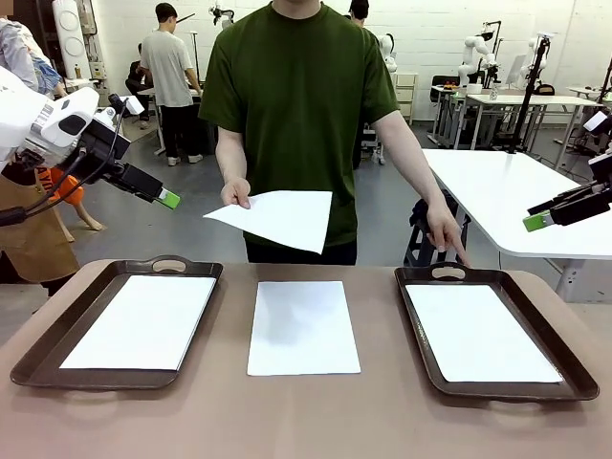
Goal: Sort the A4 documents.
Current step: Receive the A4 Paper.
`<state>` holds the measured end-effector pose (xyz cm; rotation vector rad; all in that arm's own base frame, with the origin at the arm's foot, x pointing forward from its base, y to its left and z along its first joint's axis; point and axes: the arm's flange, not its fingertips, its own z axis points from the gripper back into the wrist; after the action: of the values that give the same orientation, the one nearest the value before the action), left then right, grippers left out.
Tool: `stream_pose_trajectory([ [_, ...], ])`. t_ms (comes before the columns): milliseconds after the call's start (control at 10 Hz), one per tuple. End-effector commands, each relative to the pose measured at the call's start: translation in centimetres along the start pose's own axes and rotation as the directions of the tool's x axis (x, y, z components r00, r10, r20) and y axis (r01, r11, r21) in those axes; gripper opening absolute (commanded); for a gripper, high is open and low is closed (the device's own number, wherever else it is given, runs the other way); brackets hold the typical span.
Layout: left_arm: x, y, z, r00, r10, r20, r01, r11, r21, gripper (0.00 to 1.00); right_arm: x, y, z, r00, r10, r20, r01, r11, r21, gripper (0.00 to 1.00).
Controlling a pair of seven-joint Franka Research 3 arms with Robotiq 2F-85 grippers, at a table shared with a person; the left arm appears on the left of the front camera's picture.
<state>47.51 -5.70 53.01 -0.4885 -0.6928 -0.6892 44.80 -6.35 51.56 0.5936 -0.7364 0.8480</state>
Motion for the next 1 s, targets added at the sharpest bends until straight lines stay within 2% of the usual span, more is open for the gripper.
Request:
stream_pose_trajectory([
  [0, 0.0, 0.0, 0.1, 1.000, -0.004, 0.008, 0.004, 1.000, -0.001, 1.00, 0.1, -0.1, -0.1, 1.000, 0.003, 0.000, -0.003, 1.000, -0.009, 1.00],
  [500, 0.0, 0.0, 0.1, 1.000, -0.004, 0.008, 0.004, 1.000, -0.001, 1.00, 0.0, 0.0, 0.0, 1.000, 0.000, 0.000, 0.000, 1.000, 0.000, 1.00],
  [700, 0.0, 0.0, 0.1, 1.000, -0.004, 0.008, 0.004, 1.000, -0.001, 1.00, -0.6, -0.9, -2.1, 0.997, -0.081, 0.006, 0.080, 0.995, 0.052, 1.00],
  [900, 0.0, 0.0, 0.1, 1.000, -0.004, 0.008, 0.004, 1.000, -0.001, 1.00, -0.9, -0.5, -3.9, 0.974, -0.214, 0.075, 0.203, 0.970, 0.133, 1.00],
])
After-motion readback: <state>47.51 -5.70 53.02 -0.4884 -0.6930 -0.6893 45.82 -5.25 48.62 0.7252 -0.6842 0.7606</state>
